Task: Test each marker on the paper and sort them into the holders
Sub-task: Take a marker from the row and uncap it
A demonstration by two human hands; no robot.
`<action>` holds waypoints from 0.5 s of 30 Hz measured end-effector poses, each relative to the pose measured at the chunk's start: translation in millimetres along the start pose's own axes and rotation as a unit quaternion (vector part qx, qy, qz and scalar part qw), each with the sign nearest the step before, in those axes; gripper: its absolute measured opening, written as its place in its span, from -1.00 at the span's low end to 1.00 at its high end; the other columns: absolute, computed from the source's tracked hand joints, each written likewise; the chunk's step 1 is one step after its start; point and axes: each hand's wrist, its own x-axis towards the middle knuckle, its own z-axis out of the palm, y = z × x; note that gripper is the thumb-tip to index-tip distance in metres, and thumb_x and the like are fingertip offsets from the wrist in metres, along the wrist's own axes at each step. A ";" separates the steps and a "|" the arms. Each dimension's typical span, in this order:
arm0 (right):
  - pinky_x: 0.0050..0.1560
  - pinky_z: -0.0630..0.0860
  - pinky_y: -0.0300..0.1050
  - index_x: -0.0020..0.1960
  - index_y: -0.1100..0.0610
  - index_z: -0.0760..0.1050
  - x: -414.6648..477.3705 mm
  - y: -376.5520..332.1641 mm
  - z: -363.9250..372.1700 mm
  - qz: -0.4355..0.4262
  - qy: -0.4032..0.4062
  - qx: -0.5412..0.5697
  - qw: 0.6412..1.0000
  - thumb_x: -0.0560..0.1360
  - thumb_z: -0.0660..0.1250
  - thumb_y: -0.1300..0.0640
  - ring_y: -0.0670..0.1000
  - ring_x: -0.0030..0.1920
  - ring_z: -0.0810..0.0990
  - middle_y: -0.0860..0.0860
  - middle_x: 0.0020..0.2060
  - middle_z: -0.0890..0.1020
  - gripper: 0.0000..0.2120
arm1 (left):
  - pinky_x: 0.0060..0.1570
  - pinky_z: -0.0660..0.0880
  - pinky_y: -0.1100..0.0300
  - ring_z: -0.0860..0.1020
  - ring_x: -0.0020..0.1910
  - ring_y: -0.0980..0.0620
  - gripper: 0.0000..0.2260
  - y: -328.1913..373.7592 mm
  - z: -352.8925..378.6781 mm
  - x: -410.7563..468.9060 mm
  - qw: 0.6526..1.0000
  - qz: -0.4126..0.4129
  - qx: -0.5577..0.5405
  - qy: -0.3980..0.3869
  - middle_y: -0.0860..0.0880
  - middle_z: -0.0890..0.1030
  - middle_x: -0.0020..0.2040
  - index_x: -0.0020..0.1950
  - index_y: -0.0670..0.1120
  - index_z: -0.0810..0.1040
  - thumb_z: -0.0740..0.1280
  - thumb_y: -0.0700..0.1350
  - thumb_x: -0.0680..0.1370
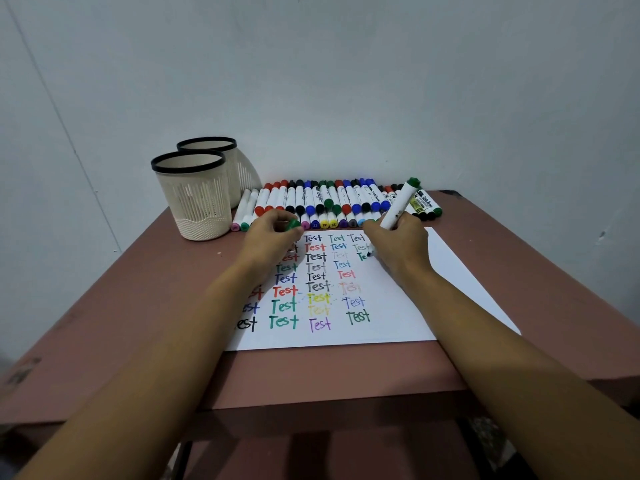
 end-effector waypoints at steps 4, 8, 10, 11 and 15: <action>-0.41 0.39 -0.31 -0.15 0.21 0.45 -1.3 -0.5 0.6 -0.006 -0.003 -0.006 1.000 0.45 0.37 0.17 -0.13 -0.38 0.45 -0.04 -0.36 0.48 -0.87 | -0.08 0.48 0.29 0.51 0.03 0.00 -0.76 0.6 0.1 -0.9 1.000 0.002 0.004 0.000 -0.06 0.51 0.04 0.19 -0.11 0.49 0.34 -0.16 0.52; -0.39 0.40 -0.30 -0.14 0.22 0.46 -1.3 -0.7 -0.1 -0.003 -0.008 -0.008 1.000 0.45 0.38 0.17 -0.13 -0.36 0.45 -0.04 -0.35 0.48 -0.86 | 0.01 0.52 0.18 0.54 0.07 -0.04 -0.78 0.2 -0.4 -0.8 1.000 -0.006 -0.001 -0.002 -0.09 0.53 0.07 0.16 -0.09 0.49 0.35 -0.16 0.52; -0.39 0.40 -0.29 -0.15 0.22 0.45 -1.3 0.1 0.0 -0.009 -0.005 -0.012 1.000 0.45 0.37 0.17 -0.12 -0.36 0.45 -0.03 -0.36 0.48 -0.86 | 0.00 0.52 0.19 0.54 0.07 -0.04 -0.78 0.6 -0.8 -1.4 1.000 -0.004 0.000 -0.003 -0.09 0.53 0.07 0.16 -0.09 0.49 0.35 -0.16 0.52; -0.39 0.40 -0.29 -0.15 0.22 0.44 -1.4 0.0 0.0 -0.012 -0.005 -0.015 1.000 0.46 0.37 0.17 -0.12 -0.36 0.45 -0.03 -0.36 0.47 -0.86 | 0.00 0.52 0.19 0.54 0.07 -0.04 -0.78 0.7 -0.9 -1.6 1.000 -0.003 0.001 -0.004 -0.08 0.53 0.07 0.16 -0.09 0.49 0.35 -0.16 0.52; -0.39 0.41 -0.28 -0.15 0.22 0.46 -0.5 0.0 0.7 -0.004 -0.006 -0.008 1.000 0.45 0.37 0.16 -0.08 -0.34 0.47 -0.02 -0.36 0.49 -0.86 | -0.01 0.51 0.20 0.53 0.07 -0.03 -0.77 0.6 -0.9 -1.9 1.000 -0.002 0.008 -0.002 -0.06 0.52 0.06 0.18 -0.09 0.49 0.35 -0.15 0.52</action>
